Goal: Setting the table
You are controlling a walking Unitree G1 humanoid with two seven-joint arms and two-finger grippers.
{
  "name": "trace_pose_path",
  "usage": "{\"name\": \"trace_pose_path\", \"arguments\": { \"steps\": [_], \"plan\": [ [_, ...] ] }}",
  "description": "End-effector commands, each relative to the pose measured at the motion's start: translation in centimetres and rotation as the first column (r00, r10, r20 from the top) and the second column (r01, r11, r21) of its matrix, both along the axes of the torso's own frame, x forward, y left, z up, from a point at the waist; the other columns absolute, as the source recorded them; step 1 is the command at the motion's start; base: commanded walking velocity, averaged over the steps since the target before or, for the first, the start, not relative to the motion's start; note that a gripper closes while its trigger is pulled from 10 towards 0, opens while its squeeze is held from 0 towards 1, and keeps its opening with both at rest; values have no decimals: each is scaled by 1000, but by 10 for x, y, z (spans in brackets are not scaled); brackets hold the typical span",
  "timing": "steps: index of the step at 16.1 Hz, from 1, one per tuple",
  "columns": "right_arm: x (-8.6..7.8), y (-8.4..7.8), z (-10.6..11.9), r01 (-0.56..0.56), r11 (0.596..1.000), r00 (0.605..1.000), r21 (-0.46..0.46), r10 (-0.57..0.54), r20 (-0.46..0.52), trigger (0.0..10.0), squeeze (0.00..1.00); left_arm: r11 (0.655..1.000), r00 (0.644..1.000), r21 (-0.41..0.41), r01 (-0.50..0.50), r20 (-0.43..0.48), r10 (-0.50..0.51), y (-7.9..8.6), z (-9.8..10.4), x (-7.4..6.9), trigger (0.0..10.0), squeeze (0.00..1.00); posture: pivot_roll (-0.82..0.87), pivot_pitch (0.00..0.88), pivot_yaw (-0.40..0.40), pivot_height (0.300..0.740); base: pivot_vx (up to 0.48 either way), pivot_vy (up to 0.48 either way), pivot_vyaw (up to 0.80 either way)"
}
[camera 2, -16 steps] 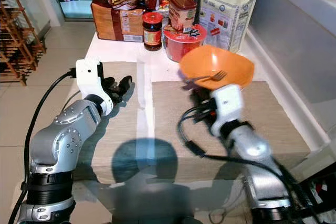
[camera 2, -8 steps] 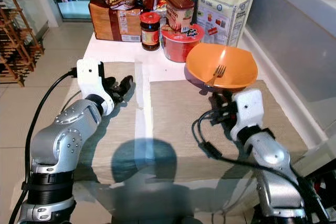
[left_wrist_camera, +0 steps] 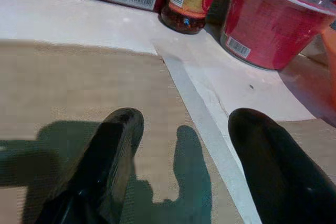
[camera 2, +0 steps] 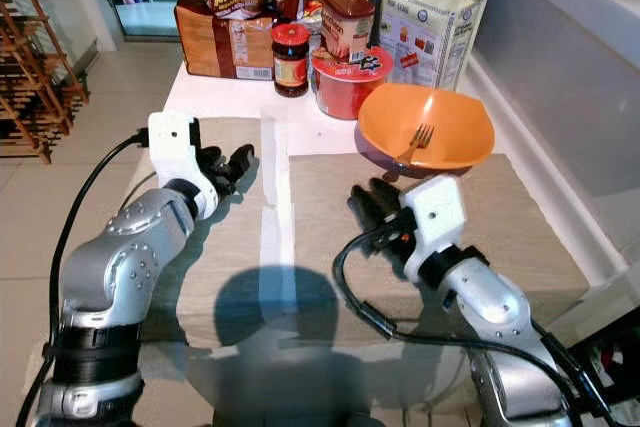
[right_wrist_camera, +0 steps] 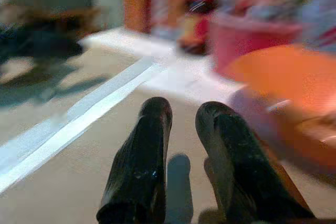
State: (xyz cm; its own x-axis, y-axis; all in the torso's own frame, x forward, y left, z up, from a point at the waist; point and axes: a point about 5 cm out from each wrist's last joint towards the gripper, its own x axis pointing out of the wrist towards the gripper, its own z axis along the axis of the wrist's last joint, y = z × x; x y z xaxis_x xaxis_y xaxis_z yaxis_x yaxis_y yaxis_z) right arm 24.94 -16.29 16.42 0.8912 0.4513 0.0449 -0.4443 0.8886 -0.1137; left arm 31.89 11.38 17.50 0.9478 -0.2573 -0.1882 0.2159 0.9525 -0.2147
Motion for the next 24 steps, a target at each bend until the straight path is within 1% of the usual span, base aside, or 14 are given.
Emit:
{"name": "trace_pose_path", "arguments": {
  "steps": [1, 2, 3, 4, 5, 7, 10, 11, 12, 14, 17, 20, 21, 24],
  "plan": [
    [3, -7, 10, 61, 998, 996, 11, -61, 57, 10000, 0, 1000, 1000, 20, 6, 30, -7, -1, 7, 5, 10000, 0, -113, 0, -2, 740, 0, 0, 0],
    [4, -8, 16, 82, 996, 993, 23, -84, 85, 10000, 0, 1000, 999, 28, 5, 37, -6, 0, 10, 7, 10000, 0, -113, 0, -2, 740, 0, 0, 0],
    [5, -8, 26, 133, 990, 981, 47, -138, 135, 10000, 0, 999, 999, 54, 3, 52, -6, 1, 13, 10, 10000, 0, -119, 0, 8, 740, 0, 0, 0],
    [5, -8, 29, 157, 986, 974, 55, -164, 154, 10000, 0, 998, 999, 61, 5, 54, -8, 1, 13, 11, 10000, 0, -120, 0, 9, 740, 0, 0, 0],
    [5, -8, 30, 180, 982, 968, 65, -188, 163, 10000, 0, 998, 999, 61, 11, 52, -14, -2, 12, 11, 10000, 0, -123, 0, 12, 740, 0, 0, 0],
    [6, -7, 29, 192, 979, 966, 72, -202, 163, 10000, 0, 998, 999, 56, 16, 50, -19, -4, 12, 10, 10000, 0, -123, 0, 13, 740, 0, 0, 0],
    [10, -15, 27, 286, 954, 940, 92, -298, 167, 10000, 0, 999, 999, 49, 16, 49, -18, -4, 11, 11, 10000, 0, -119, 0, 12, 740, 0, 0, 0],
    [11, -15, 26, 290, 952, 940, 100, -303, 158, 10000, 0, 999, 999, 47, 15, 51, -17, -4, 11, 12, 10000, 0, -119, 0, 12, 740, 0, 0, 0],
    [12, -13, 25, 288, 951, 942, 108, -302, 148, 10000, 1000, 999, 999, 47, 14, 51, -16, -4, 11, 12, 10000, 0, -119, 0, 12, 740, 0, 0, 0],
    [12, -11, 17, 291, 952, 947, 97, -301, 113, 10000, 1000, 999, 999, 46, 13, 52, -16, -4, 11, 11, 10000, 0, -114, 0, 12, 740, 0, 0, 0],
    [7, -6, 6, 279, 956, 955, 92, -286, 74, 10000, 1000, 998, 999, 64, 13, 50, -16, -2, 9, 10, 10000, 0, -113, 0, 12, 740, 0, 0, 0],
    [4, -3, 4, 269, 958, 959, 100, -276, 68, 10000, 1000, 996, 998, 86, 15, 59, -20, -1, 7, 9, 10000, 0, -113, 0, 10, 740, 0, 0, 0],
    [2, 1, 4, 255, 961, 963, 104, -262, 67, 10000, 1000, 996, 998, 92, 17, 63, -22, -1, 7, 8, 10000, 0, -113, 0, 8, 740, 0, 0, 0],
    [0, 3, 4, 253, 961, 963, 113, -262, 71, 10000, 1000, 996, 998, 92, 18, 64, -24, -1, 7, 8, 10000, 0, -113, 0, 8, 740, 0, 0, 0]
  ]
}}
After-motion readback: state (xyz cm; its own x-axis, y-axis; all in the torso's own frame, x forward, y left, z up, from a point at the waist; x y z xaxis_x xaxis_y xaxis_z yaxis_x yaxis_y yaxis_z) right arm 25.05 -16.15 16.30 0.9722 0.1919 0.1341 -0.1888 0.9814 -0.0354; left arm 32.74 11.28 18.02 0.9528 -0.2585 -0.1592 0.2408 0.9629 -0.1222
